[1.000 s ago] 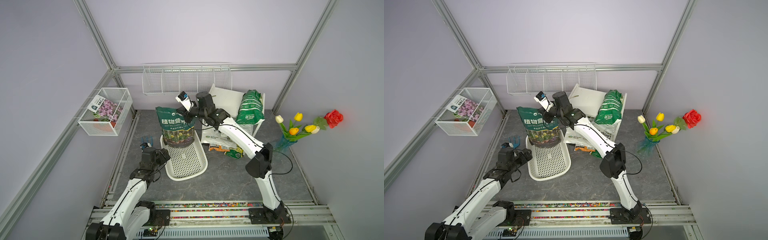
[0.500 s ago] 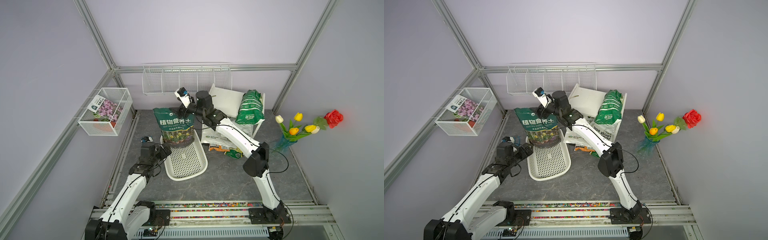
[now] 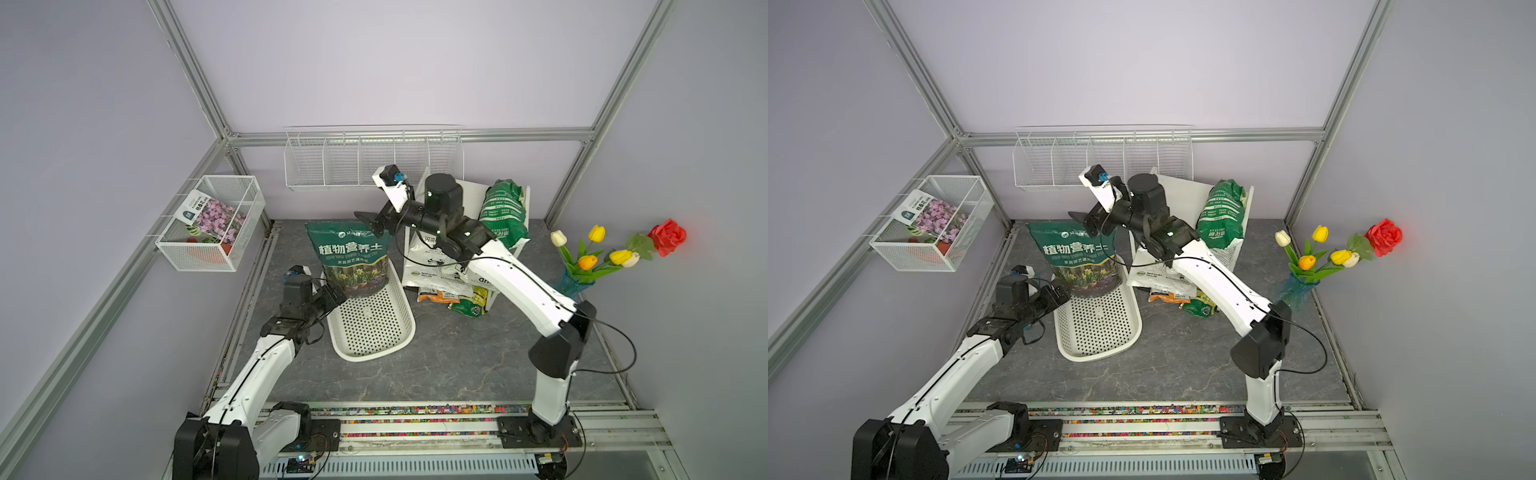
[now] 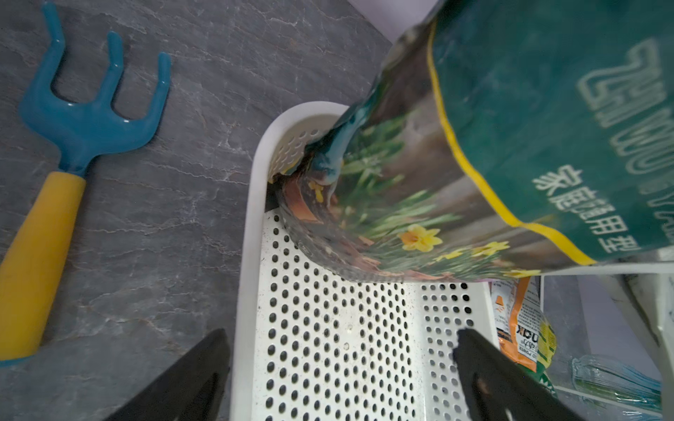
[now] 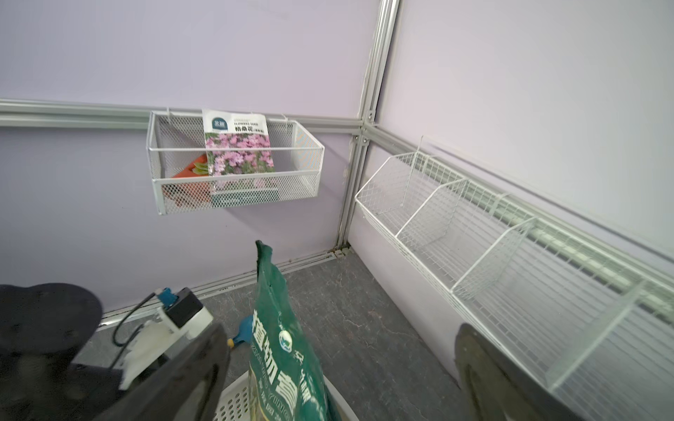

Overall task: Take down the fertilizer bag from the shelf
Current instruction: Place the fertilizer bag in the storage box, then pick up the fertilizer bag from the shelf.

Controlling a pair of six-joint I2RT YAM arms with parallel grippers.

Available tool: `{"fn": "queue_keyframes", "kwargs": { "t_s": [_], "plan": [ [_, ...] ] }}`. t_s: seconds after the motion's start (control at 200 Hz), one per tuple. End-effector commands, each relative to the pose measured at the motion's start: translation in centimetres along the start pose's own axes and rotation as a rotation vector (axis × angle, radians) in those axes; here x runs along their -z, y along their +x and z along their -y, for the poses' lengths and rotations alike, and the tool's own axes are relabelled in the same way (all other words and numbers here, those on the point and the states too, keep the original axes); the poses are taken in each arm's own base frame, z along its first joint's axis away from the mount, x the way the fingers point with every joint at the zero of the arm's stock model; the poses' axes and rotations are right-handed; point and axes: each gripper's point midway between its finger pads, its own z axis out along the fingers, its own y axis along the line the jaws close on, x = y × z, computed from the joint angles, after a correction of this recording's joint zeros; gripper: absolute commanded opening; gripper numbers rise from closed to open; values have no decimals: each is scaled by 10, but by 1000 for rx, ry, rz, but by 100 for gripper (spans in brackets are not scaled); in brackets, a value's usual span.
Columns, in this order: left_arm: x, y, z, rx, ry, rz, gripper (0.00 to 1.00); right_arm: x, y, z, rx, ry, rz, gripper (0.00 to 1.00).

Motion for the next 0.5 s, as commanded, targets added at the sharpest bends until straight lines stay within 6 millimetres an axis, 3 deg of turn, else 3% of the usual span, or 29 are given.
{"fn": "queue_keyframes", "kwargs": {
  "t_s": [0.0, 0.115, 0.295, 0.37, 0.495],
  "plan": [
    [11, -12, 5, -30, -4, 32, 99, 39, -4, -9, 48, 22, -73, 97],
    [28, -22, 8, -52, 0, 95, 100, 77, 15, -21, 144, 94, -198, 91],
    [48, -27, 38, -58, 172, 154, 100, 121, 79, -56, 382, 223, -438, 90],
    [48, -23, 45, -64, 236, 155, 100, 133, 108, -68, 436, 252, -538, 90],
    [41, -14, 40, -39, 223, 113, 100, 140, 142, -77, 507, 313, -649, 90]
  ]
}}
